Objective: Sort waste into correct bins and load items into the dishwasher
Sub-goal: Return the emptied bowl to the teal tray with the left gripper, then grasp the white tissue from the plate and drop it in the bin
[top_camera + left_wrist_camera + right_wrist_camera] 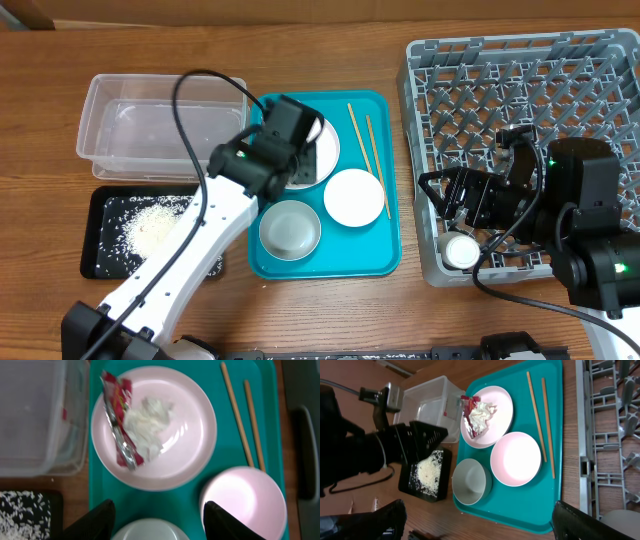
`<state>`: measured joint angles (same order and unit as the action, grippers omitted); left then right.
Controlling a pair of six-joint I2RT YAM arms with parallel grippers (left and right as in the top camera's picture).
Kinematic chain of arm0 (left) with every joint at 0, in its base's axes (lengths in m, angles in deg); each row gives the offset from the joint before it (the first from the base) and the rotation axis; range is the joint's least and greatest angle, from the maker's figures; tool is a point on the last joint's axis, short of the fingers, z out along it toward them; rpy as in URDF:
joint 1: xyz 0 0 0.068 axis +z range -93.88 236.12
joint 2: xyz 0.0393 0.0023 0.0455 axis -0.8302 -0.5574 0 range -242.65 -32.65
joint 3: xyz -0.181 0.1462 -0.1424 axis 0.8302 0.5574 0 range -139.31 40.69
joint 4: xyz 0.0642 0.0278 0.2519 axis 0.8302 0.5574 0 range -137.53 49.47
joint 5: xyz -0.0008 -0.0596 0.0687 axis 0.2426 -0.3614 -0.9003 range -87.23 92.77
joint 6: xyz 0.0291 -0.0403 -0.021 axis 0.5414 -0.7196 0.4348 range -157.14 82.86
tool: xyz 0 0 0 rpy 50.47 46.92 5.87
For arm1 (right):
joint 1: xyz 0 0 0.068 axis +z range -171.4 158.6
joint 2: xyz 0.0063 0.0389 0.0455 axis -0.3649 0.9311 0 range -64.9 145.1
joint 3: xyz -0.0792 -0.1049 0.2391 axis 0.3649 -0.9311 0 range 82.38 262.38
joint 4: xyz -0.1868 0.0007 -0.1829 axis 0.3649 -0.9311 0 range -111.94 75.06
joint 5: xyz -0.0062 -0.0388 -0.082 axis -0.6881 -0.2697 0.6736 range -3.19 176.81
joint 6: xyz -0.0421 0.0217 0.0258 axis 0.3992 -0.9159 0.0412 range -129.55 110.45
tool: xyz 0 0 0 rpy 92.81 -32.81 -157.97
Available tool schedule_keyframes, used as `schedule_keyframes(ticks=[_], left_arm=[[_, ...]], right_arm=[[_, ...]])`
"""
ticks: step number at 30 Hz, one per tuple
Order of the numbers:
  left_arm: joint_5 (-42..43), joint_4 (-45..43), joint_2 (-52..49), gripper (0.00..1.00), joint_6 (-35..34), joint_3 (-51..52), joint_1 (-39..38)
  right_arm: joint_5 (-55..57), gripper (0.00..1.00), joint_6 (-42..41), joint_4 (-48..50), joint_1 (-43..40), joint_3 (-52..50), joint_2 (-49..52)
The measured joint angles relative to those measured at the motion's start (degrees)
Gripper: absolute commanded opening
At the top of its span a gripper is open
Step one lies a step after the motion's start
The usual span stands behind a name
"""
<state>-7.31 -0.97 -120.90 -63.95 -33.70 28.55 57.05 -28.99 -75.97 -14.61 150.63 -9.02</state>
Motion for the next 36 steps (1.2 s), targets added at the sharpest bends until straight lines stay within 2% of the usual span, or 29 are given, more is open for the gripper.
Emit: schedule_keyframes(ticks=[5, 8, 12, 13, 14, 15, 17, 19, 26, 31, 36], left_arm=[[-1.3, -9.8, -9.1, 0.7, 2.9, 0.0, 3.4], [-0.7, -17.0, -15.9, 0.7, 6.0, 0.0, 3.7], [0.0, -20.5, -22.8, 0.67, 8.9, 0.0, 3.6], [0.0, -20.9, -23.8, 0.64, 9.1, 0.0, 3.6], [0.1, -21.5, -24.7, 0.53, 9.4, 0.0, 3.6], [0.2, -22.0, -25.5, 0.37, 9.7, 0.0, 3.6], [0.5, -22.2, -26.9, 0.15, 10.1, 0.0, 3.6], [1.2, -21.9, -27.3, 0.05, 10.4, 0.0, 3.6], [4.0, -10.9, -25.0, 0.04, 10.8, -5.3, 3.6], [3.0, -5.2, -16.1, 0.04, 10.8, -11.0, 3.8], [-0.5, -0.2, -8.2, 0.04, 10.3, -13.0, 7.0]], right_arm=[[0.0, 0.95, 0.0, 0.0, 0.0, 0.0, 0.0], [0.0, 0.95, 0.0, 0.0, 0.0, 0.0, 0.0], [0.0, 0.95, 0.0, -0.6, 0.0, 0.0, 0.0], [0.0, 0.95, 0.0, -0.7, 0.0, 0.0, 0.0], [0.0, 0.95, 0.0, -0.8, 0.0, 0.0, 0.0], [0.0, 0.95, 0.0, -0.9, 0.0, 0.0, 0.0], [0.0, 0.95, 0.0, -1.1, 0.0, 0.0, 0.0], [0.0, 0.95, 0.0, -1.1, 0.0, 0.0, 0.0], [0.0, 0.95, 0.0, -1.2, 0.0, 0.0, 0.0], [0.0, 0.95, 0.0, -1.4, 0.0, 0.0, 0.0], [0.0, 0.95, 0.0, -1.5, 0.0, 0.0, 0.0]])
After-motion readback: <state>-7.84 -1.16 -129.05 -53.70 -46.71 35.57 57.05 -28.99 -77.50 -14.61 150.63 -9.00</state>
